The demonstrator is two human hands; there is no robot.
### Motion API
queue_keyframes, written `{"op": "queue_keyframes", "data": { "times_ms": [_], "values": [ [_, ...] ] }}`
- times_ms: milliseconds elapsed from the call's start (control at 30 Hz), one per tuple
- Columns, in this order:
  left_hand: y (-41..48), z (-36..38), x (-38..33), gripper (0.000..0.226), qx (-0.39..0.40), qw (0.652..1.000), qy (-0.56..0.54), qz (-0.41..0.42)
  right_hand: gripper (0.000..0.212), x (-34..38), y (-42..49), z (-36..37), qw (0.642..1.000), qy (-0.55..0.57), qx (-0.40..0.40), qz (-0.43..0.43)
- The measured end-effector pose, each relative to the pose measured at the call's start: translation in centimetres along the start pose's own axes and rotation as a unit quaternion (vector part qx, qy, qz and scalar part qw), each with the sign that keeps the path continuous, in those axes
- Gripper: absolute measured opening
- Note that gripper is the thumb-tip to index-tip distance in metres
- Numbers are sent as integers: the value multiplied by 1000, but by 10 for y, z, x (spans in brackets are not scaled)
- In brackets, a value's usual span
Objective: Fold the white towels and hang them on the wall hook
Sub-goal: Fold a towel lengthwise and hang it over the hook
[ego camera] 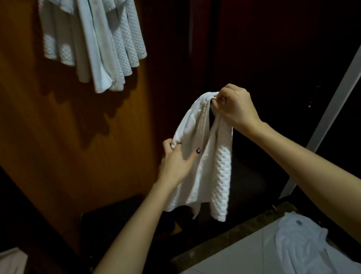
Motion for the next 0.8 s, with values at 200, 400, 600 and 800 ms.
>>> {"op": "queue_keyframes", "data": {
  "times_ms": [200,400,600,800],
  "values": [
    [9,16,-27,46,-114,970,-212,-40,17,6,8,-2,999,-15,42,-13],
    [17,6,-49,43,-169,969,-179,-13,14,3,1,-22,998,-6,55,-30],
    [12,9,-78,42,-196,974,-89,-64,13,6,-8,-23,998,-20,31,-48],
    [24,6,-67,35,-162,983,-52,-71,11,-6,-16,-21,999,-20,9,-27]
  ]
}}
Point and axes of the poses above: each hand's wrist, its own y-axis towards the middle knuckle, its own z-axis out of the palm, x = y × z, the point moved 1 cm from there along y, towards the middle knuckle, and after that the axes turned 10 degrees about y, right-handed, at the moved point
